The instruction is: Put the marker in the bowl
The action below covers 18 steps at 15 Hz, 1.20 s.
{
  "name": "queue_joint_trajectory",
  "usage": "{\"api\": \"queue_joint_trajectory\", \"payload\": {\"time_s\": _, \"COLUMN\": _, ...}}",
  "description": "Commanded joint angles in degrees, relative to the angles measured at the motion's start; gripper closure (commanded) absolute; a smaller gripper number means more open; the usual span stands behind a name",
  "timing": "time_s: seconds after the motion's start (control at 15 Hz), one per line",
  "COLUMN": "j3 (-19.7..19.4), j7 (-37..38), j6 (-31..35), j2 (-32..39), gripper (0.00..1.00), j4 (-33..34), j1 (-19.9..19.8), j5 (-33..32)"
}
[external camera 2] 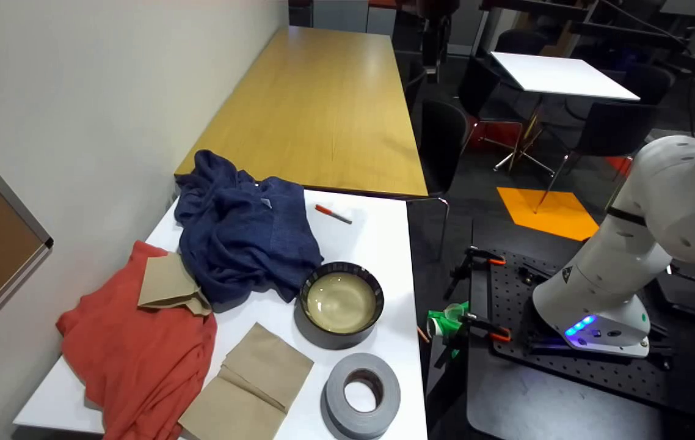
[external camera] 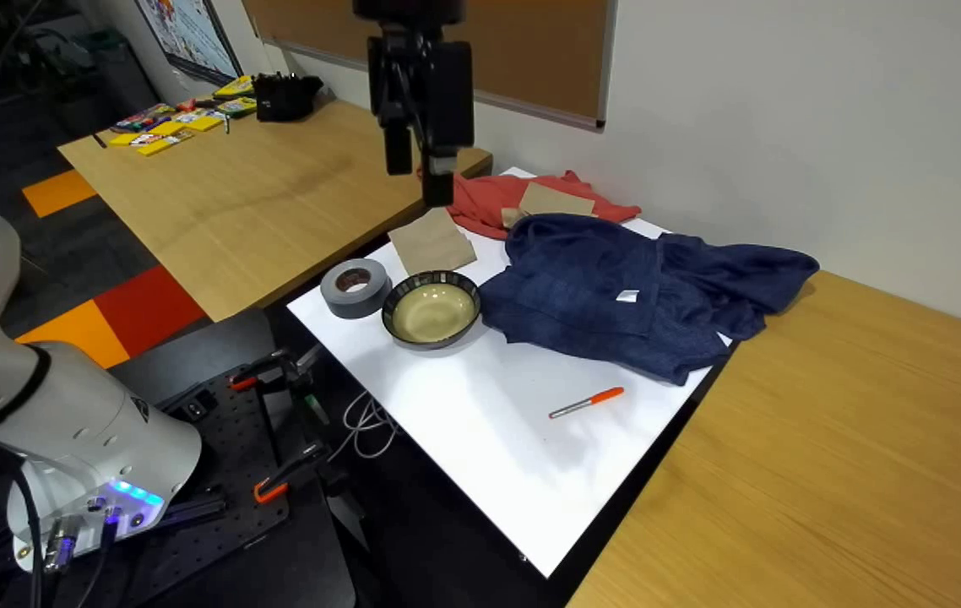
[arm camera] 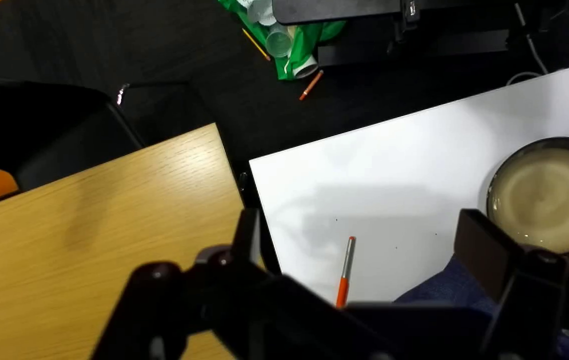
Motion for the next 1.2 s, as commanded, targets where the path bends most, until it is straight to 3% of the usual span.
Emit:
{"api": "queue_joint_trajectory", "payload": {"time_s": 0.0, "j3": -0.7, "j7": 0.8, "j6": 5.1, "j2": 1.1, "gripper": 0.0, "j4": -0.8, "j1": 0.1, "j5": 0.8}}
{"api": "queue_joint_trajectory", "payload": {"time_s": 0.53, "j3": -2.8, "j7": 0.1, "j6": 22.8, "j2": 8.7, "gripper": 0.0, "j4": -4.2, "j1": -0.8, "j5": 9.0}}
{"api": "queue_joint_trajectory", "payload": {"time_s": 1.13, "j3": -1.7, "j7": 1.3, "j6": 47.4, "j2": 19.7, "gripper": 0.0, "j4": -10.9, "j1": -1.3, "j5": 12.5}}
